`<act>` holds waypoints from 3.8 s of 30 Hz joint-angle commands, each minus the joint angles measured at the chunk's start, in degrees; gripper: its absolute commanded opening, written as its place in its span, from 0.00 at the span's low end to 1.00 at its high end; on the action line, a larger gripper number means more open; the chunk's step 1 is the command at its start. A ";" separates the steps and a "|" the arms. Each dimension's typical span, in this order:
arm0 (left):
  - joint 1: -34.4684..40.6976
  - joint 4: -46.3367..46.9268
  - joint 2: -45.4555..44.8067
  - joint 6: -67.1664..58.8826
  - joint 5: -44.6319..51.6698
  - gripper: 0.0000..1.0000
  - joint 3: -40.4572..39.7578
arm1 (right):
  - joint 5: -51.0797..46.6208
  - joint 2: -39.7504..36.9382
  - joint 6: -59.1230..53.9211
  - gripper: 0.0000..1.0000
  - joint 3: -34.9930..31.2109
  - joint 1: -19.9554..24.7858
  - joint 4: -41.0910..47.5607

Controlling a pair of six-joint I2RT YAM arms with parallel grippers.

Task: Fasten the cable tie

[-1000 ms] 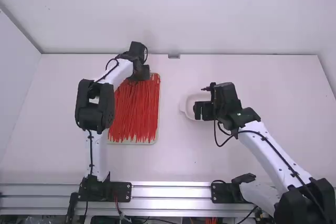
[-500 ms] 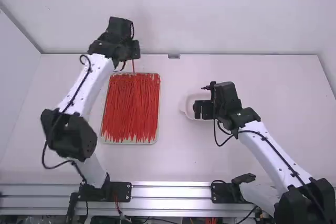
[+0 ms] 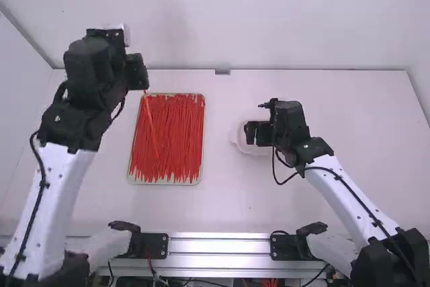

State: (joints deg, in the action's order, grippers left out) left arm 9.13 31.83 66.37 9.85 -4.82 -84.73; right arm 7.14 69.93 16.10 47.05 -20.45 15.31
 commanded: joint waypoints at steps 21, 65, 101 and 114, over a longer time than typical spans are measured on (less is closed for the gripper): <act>0.83 -45.24 -13.44 10.54 24.85 0.02 43.82 | 23.98 -0.94 -3.52 0.99 1.95 -11.72 -22.62; 8.79 -66.82 -5.07 20.35 36.63 0.05 42.91 | 9.27 -0.94 -3.56 0.00 1.95 -18.03 -30.58; -0.70 -70.84 12.37 9.09 88.35 0.96 16.41 | 60.13 7.19 16.20 0.00 1.95 2.78 -72.37; 4.09 -71.32 19.04 11.34 90.71 0.67 11.67 | 57.64 9.53 18.40 0.00 1.97 2.08 -76.43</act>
State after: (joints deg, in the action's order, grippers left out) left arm 12.40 -38.94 85.67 20.95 84.75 -71.50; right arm 65.56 79.40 34.06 47.31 -18.57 -60.73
